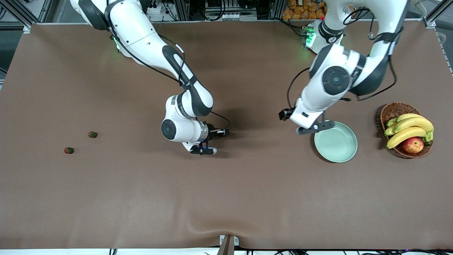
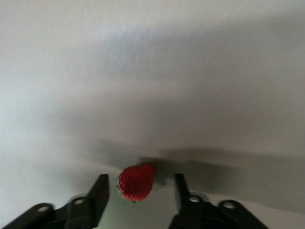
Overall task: Collect all strawberries into plate
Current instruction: 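Set the strawberry down mid-table and open the right gripper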
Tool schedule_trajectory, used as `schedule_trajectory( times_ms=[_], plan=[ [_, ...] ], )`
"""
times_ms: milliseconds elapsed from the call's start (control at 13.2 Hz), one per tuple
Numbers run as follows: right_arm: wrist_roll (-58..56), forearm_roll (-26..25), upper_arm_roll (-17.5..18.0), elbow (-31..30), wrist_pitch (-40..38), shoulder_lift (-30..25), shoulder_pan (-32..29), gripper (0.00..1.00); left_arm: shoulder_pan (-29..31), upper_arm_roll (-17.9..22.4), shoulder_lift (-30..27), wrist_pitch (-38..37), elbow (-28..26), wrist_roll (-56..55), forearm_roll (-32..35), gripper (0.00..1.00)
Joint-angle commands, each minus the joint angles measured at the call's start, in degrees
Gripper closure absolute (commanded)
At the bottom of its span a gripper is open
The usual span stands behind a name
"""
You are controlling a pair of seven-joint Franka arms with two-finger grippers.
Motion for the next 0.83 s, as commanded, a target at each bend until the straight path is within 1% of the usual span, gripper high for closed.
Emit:
schedule_trajectory(
  times_ms=[0,152,227,303,379,455,606,682,758],
  plan=[
    [-0.7,0.9,-0.4,-0.2,-6.8,-3.2,-4.1,0.07,-3.1,0.1,3.2,1.2,4.4,-4.1,-1.0,0.0],
    [-1.2,0.2,-2.3,-0.4,-14.6,-6.3,-9.3,0.07,-7.2,0.2,8.8,1.3,10.9,-8.2,-0.8,0.0],
    [-0.9,-0.7,-3.0,-0.4,-18.6,-7.2,-12.2,0.04,-9.2,0.2,12.1,1.3,14.3,-10.5,-0.5,0.0],
    [-1.2,-2.1,-5.1,-0.4,-19.9,-7.8,-14.2,0.0,-11.2,0.5,15.5,1.4,17.6,-11.7,-0.1,0.0],
    [-1.4,-4.9,-8.0,-0.9,-20.0,-9.1,-15.3,0.0,-12.8,0.8,18.4,1.8,20.5,-11.5,1.3,0.0],
    [-1.9,-10.1,-9.2,-1.0,-20.6,-10.1,-16.8,0.0,-14.1,0.8,21.3,3.2,22.6,-11.5,4.8,0.0],
    [-6.0,-25.6,-9.3,-0.9,-21.6,-11.8,-20.8,0.0,-16.3,0.7,25.8,8.0,25.0,-10.7,11.5,0.0],
    [-9.0,-32.0,-9.3,-1.0,-21.6,-11.8,-22.5,0.0,-17.5,0.7,27.8,11.2,25.7,-9.9,13.0,0.0],
    [-12.2,-35.7,-9.3,-1.1,-21.7,-11.7,-24.3,0.0,-19.1,0.8,29.3,13.8,26.0,-8.3,13.7,0.0]
  ],
)
